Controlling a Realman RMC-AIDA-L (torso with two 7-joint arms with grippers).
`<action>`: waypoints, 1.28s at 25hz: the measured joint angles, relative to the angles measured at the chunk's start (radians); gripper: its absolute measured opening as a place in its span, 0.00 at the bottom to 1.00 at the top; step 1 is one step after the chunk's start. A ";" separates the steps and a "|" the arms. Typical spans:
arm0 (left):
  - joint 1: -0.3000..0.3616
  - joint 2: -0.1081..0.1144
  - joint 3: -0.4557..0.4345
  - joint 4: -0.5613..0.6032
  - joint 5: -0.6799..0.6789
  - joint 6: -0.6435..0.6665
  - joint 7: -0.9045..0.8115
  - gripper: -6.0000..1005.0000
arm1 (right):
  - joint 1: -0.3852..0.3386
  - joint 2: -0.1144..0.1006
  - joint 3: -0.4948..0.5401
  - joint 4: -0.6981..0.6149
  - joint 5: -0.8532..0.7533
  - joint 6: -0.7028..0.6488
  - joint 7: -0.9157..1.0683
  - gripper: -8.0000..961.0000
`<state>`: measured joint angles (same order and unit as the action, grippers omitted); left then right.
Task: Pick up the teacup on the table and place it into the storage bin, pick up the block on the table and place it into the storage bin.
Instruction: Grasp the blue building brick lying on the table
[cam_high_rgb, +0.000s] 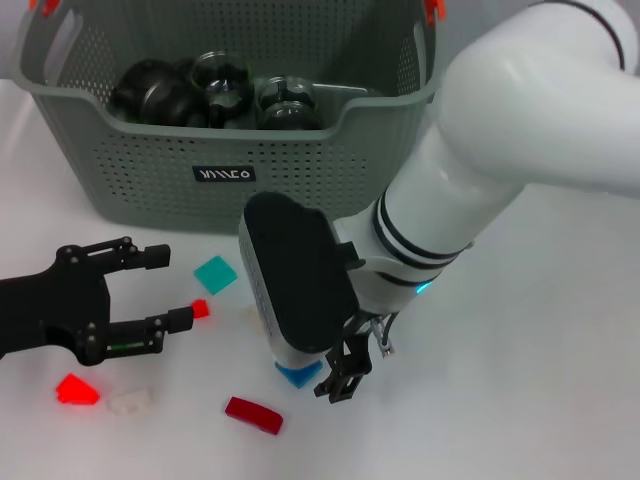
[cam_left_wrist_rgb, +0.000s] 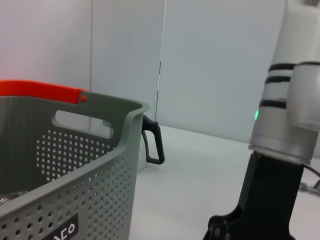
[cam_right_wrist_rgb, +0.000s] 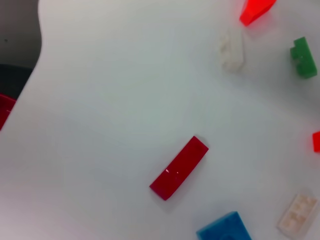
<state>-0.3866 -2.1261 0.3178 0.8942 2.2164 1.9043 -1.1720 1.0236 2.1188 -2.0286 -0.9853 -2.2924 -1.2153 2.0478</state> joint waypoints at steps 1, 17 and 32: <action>0.000 0.000 0.000 -0.001 0.000 0.000 0.000 0.78 | 0.002 0.001 -0.009 0.008 0.002 0.013 0.000 0.95; -0.001 0.000 -0.012 -0.005 0.000 -0.001 0.006 0.78 | 0.002 -0.012 0.043 0.026 0.058 -0.006 0.207 0.95; -0.015 0.011 -0.012 0.005 0.005 -0.019 0.045 0.78 | 0.062 -0.008 0.123 0.087 0.067 -0.075 0.739 0.95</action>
<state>-0.4016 -2.1154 0.3056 0.8988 2.2214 1.8853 -1.1267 1.0859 2.1105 -1.9055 -0.8987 -2.2259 -1.2903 2.7863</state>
